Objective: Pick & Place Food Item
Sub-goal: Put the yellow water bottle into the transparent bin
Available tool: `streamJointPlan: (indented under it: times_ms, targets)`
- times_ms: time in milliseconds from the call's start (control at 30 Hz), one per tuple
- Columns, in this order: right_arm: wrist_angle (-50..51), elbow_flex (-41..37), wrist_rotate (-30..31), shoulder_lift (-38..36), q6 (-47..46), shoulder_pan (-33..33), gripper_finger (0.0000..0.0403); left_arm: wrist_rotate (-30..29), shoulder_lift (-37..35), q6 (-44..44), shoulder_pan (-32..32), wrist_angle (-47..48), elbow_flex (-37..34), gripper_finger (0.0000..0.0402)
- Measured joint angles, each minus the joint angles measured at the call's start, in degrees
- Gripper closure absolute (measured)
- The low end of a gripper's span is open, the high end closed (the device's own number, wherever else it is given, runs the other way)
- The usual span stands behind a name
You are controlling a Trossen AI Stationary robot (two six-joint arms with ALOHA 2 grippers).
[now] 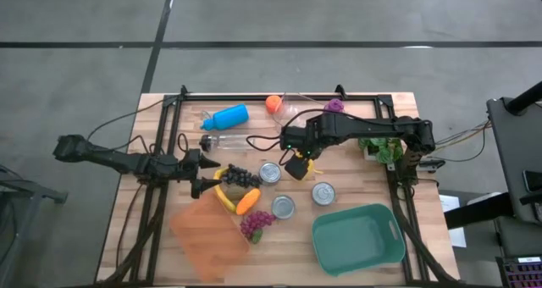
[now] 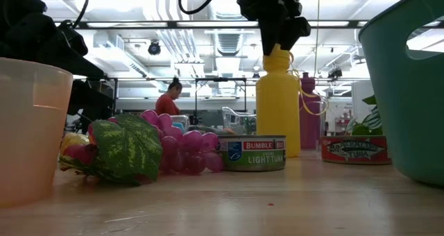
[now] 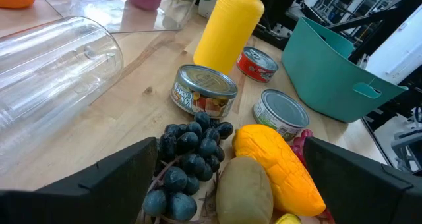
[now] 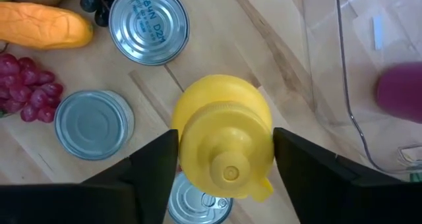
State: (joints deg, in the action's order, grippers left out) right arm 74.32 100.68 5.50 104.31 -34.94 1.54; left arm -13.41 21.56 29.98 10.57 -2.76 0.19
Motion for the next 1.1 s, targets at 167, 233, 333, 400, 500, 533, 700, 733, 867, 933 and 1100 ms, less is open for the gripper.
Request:
streamJointPlan:
  times_ms: [167,233,333,400,500,533,700,733,867,933,1100]
  targets:
    - [-0.13,0.00,-0.81,0.00,0.24,0.00,0.0178,-0.01,0.00,-0.01,0.01,-0.02,-0.01,0.0018]
    - [-0.15,0.01,-0.83,0.00,0.26,0.00,0.0179,0.00,0.00,0.00,0.00,0.00,0.00,0.0018]
    - [-0.28,-0.09,-0.83,0.00,0.42,0.00,0.0180,-0.01,0.02,-0.01,0.00,0.00,-0.01,0.0018]
    - [-0.74,-0.63,-0.85,-0.08,0.42,0.00,0.0180,0.00,0.01,0.00,0.01,-0.01,-0.01,0.0018]
    - [-1.73,-1.54,-0.88,-0.26,0.44,0.00,0.0180,0.00,0.02,0.00,0.02,0.00,-0.02,0.0018]
    - [-1.88,-1.67,-0.98,-0.31,0.46,0.00,0.0180,0.00,0.02,-0.02,0.02,0.00,0.00,0.0018]
    - [-1.90,-1.70,-1.20,-0.27,0.48,0.00,0.0181,-0.02,0.01,-0.01,0.01,-0.01,0.00,0.0018]
    - [-1.89,-1.70,-1.22,-0.26,0.48,0.00,0.0181,-0.01,0.01,-0.01,0.02,0.00,0.00,0.0018]
    - [-1.88,-1.75,-1.24,-0.22,0.58,0.00,0.0181,0.00,0.02,0.00,0.00,0.00,0.00,0.0018]
    - [-1.86,-1.75,-1.25,-0.22,0.87,0.00,0.0181,-0.01,0.01,0.00,0.00,-0.01,0.00,0.0018]
    - [-1.86,-1.79,-1.29,-0.22,1.22,0.00,0.0181,0.00,0.02,0.00,0.00,0.00,-0.02,0.0018]
